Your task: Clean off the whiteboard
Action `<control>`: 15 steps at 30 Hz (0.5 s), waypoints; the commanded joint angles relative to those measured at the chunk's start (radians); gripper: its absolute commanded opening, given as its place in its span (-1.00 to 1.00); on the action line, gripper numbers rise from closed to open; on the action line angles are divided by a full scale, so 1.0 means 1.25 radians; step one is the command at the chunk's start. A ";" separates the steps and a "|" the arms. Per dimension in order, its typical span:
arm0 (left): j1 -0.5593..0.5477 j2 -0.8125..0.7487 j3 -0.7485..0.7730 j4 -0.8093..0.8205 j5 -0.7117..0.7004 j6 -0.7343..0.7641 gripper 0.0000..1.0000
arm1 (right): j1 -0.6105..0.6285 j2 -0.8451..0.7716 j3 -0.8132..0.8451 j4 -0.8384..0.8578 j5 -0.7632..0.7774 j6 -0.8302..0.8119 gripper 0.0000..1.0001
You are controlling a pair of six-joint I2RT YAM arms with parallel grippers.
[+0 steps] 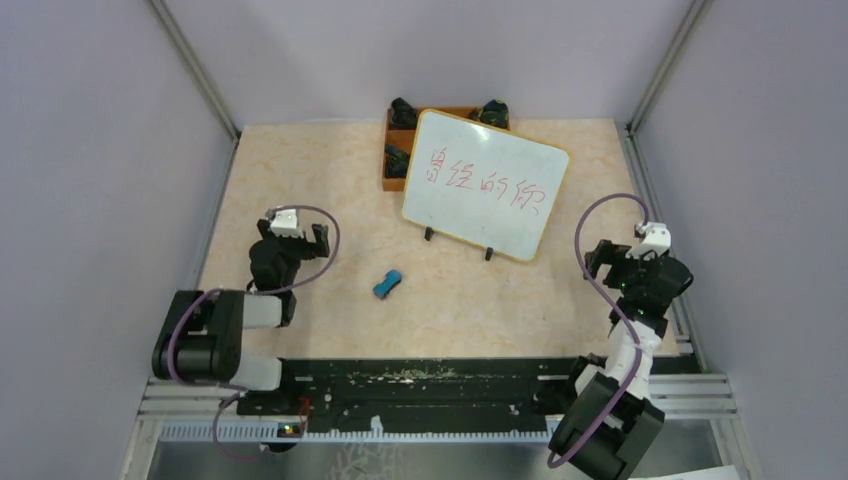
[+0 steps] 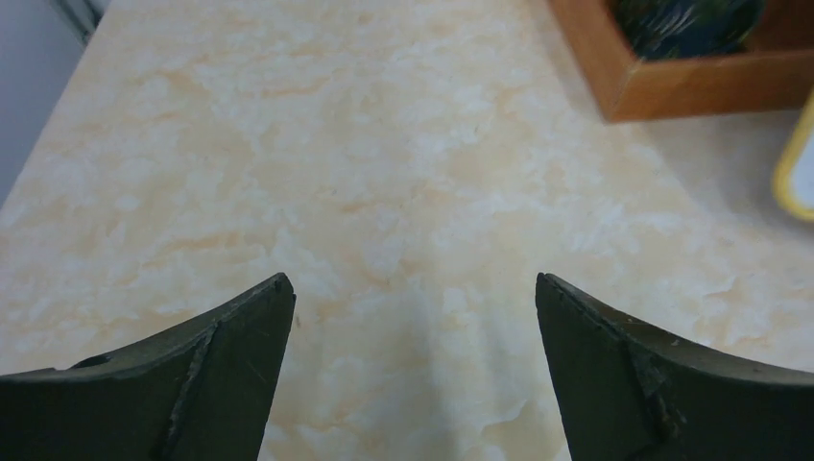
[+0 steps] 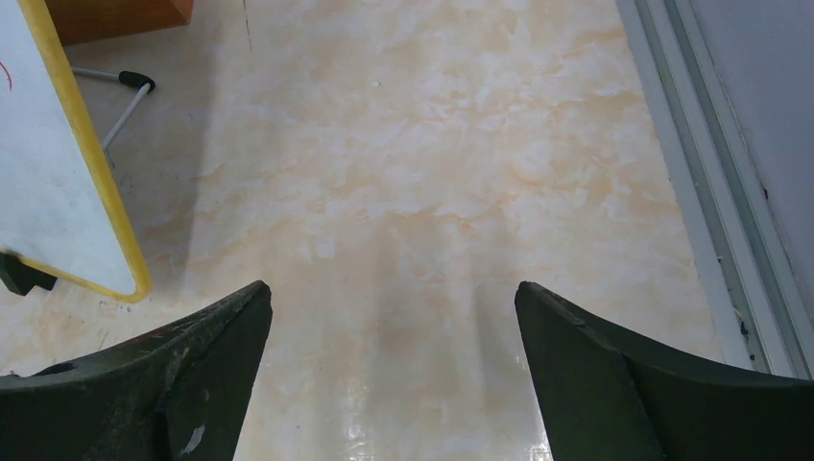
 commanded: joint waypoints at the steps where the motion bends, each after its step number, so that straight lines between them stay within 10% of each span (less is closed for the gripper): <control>1: -0.049 -0.184 0.031 -0.163 -0.044 -0.049 1.00 | 0.001 -0.012 0.028 0.030 -0.006 -0.009 0.96; 5: -0.091 -0.384 0.079 -0.368 0.056 -0.220 1.00 | 0.001 0.009 0.038 0.028 -0.002 -0.007 0.97; 11: -0.296 -0.538 0.205 -0.565 -0.100 -0.230 1.00 | 0.001 0.053 0.061 0.023 0.014 0.001 0.96; 15: -0.300 -0.594 0.157 -0.576 -0.196 -0.694 1.00 | 0.001 0.063 0.066 0.016 0.011 -0.002 0.96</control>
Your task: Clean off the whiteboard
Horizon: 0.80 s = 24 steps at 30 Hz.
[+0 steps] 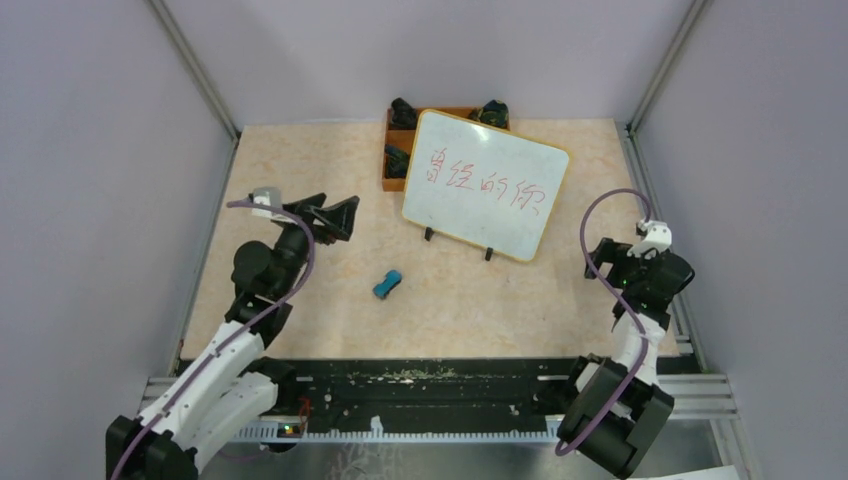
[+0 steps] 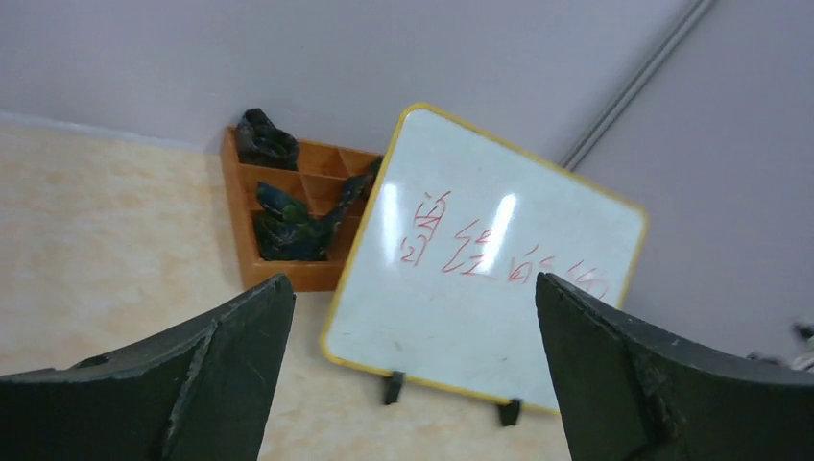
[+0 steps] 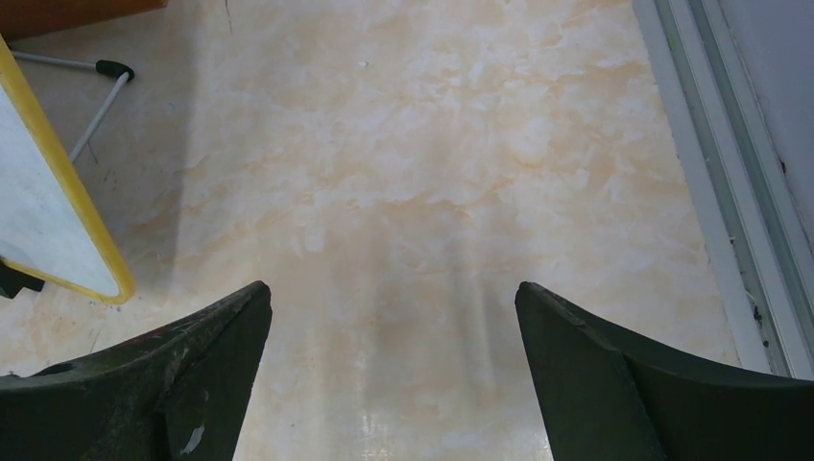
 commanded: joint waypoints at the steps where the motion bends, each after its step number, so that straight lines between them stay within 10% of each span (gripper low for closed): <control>1: 0.003 -0.049 -0.096 -0.006 -0.087 -0.419 0.99 | 0.001 -0.001 0.043 0.024 -0.002 -0.006 0.96; 5: 0.005 -0.053 -0.223 0.324 0.048 -0.326 0.98 | 0.001 -0.025 0.035 0.018 -0.012 -0.015 0.96; 13: -0.030 0.138 0.153 -0.320 0.186 -0.026 0.24 | 0.001 -0.040 0.027 0.016 -0.033 -0.027 0.95; 24: -0.337 0.577 0.555 -0.887 -0.255 0.116 0.49 | 0.001 -0.002 0.047 0.007 -0.045 -0.033 0.87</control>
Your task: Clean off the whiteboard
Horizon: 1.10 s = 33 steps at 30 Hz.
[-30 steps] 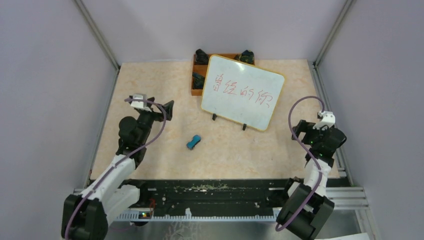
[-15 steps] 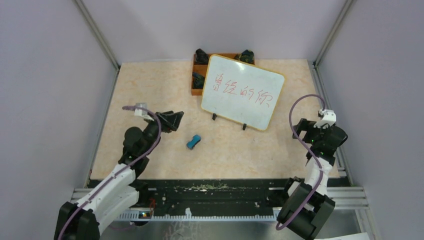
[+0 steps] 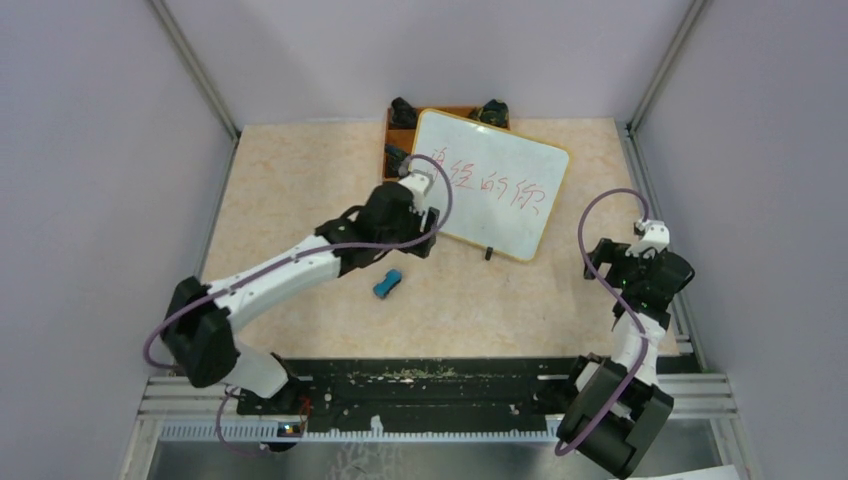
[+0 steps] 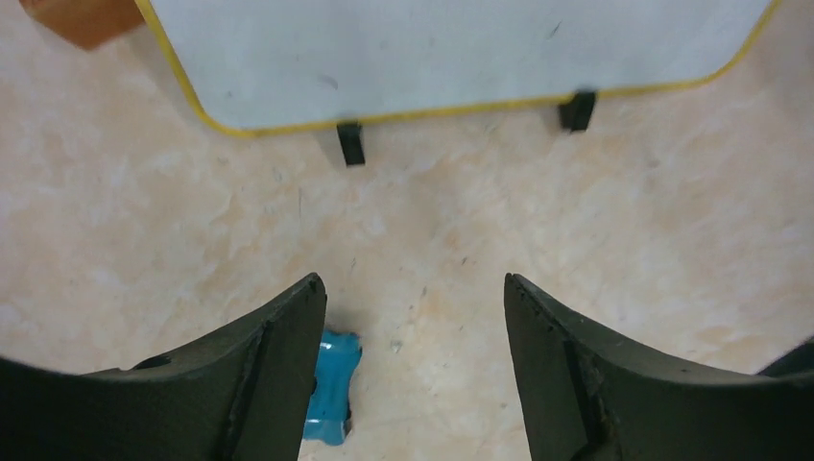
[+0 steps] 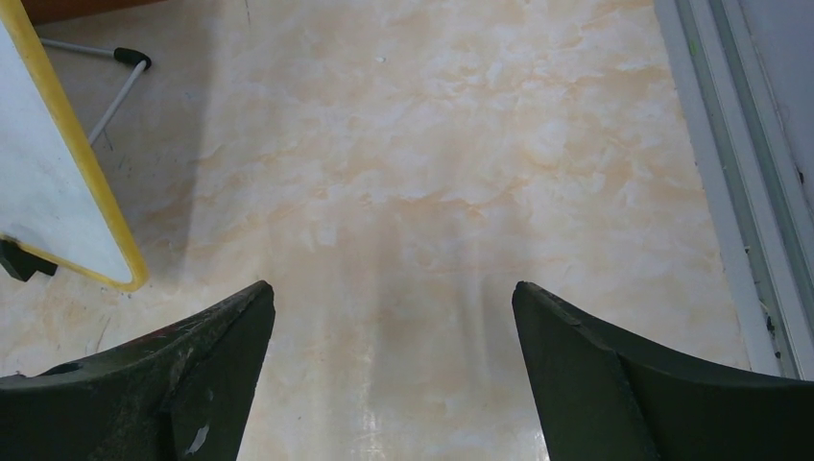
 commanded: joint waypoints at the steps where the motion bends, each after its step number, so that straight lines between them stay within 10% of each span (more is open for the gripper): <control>1: -0.038 0.109 0.064 -0.290 -0.145 0.059 0.49 | 0.001 -0.001 0.041 0.017 -0.022 -0.018 0.87; 10: -0.039 0.121 -0.031 -0.319 -0.188 0.063 0.62 | 0.001 -0.013 0.035 0.015 -0.037 -0.027 0.86; 33: -0.010 0.089 -0.149 -0.132 -0.060 0.087 0.19 | 0.001 0.008 0.047 0.009 -0.037 -0.029 0.86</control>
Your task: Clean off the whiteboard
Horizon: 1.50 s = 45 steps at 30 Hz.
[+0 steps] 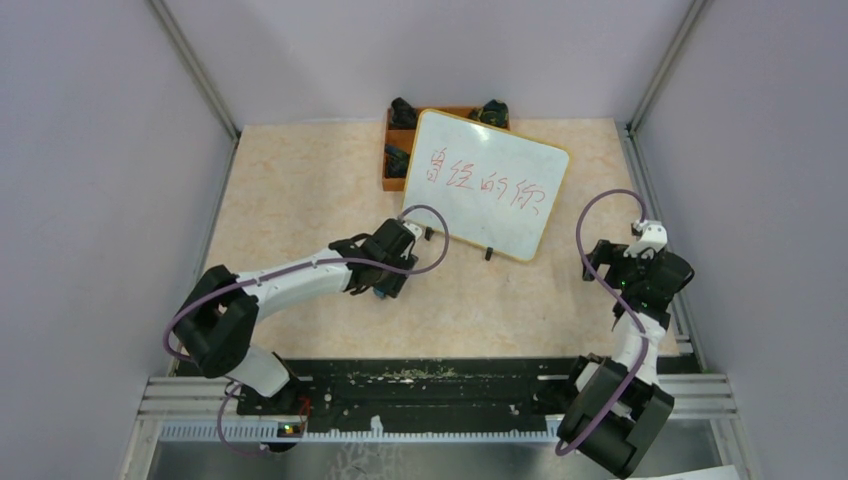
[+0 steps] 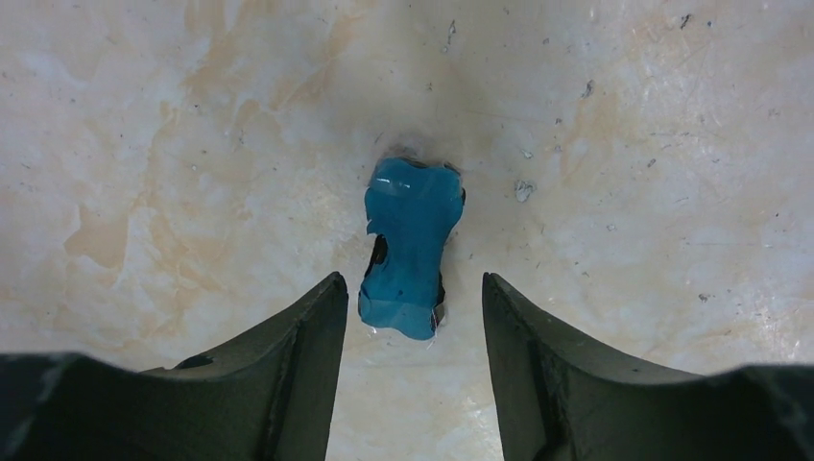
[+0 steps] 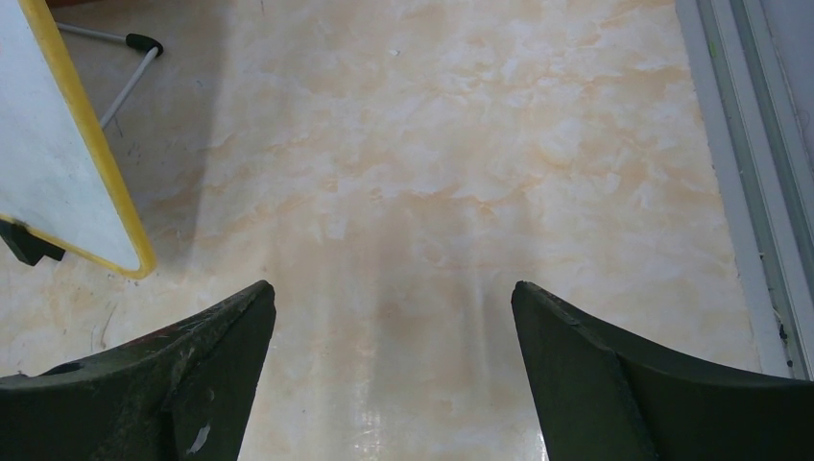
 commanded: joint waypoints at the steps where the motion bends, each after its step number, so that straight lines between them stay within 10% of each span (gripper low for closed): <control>1: 0.028 -0.015 -0.007 0.061 0.042 0.015 0.18 | 0.001 0.006 0.047 0.022 -0.014 -0.010 0.86; 32: 0.073 0.046 -0.050 0.136 0.112 0.017 0.03 | 0.001 0.032 0.060 0.019 -0.013 -0.008 0.83; 45: 0.076 0.027 -0.054 0.149 0.138 0.008 -0.68 | 0.001 0.038 0.063 0.018 -0.013 -0.007 0.82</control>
